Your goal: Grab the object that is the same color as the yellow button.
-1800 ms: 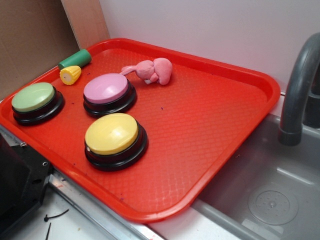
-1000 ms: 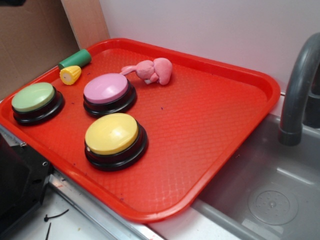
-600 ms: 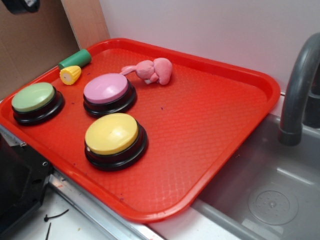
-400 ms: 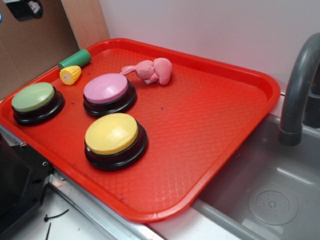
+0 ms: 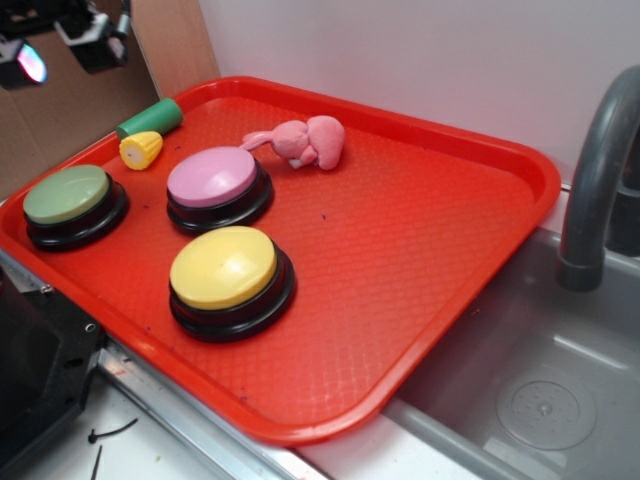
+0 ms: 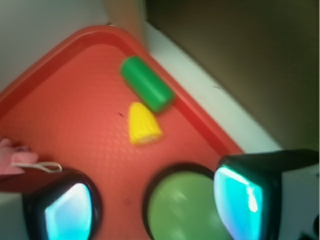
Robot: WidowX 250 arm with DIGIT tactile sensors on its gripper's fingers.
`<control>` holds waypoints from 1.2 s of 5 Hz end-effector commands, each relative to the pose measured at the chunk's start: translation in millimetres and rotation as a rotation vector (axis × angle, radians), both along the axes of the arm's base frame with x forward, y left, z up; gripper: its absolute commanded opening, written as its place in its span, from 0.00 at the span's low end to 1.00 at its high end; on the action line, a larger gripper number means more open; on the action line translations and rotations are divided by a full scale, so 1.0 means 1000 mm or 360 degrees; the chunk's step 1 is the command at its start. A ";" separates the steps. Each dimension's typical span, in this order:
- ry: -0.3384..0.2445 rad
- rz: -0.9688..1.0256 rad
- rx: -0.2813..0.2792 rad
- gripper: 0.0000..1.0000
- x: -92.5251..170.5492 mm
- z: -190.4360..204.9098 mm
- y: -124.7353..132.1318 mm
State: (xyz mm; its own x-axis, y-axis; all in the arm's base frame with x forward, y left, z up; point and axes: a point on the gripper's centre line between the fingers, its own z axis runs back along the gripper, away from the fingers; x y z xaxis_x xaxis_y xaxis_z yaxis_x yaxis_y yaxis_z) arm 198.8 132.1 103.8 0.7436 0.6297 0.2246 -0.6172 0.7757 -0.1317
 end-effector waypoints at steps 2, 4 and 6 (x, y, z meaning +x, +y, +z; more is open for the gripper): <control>0.0023 0.0112 0.0046 1.00 0.026 -0.060 0.015; 0.0046 0.0111 0.0052 0.98 0.029 -0.076 0.009; -0.0012 0.0161 0.0064 0.00 0.029 -0.073 0.008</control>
State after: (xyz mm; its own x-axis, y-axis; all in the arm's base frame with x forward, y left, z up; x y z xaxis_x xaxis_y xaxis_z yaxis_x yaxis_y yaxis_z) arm 227.0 135.7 20.1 0.6874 0.6948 0.2114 -0.6926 0.7148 -0.0970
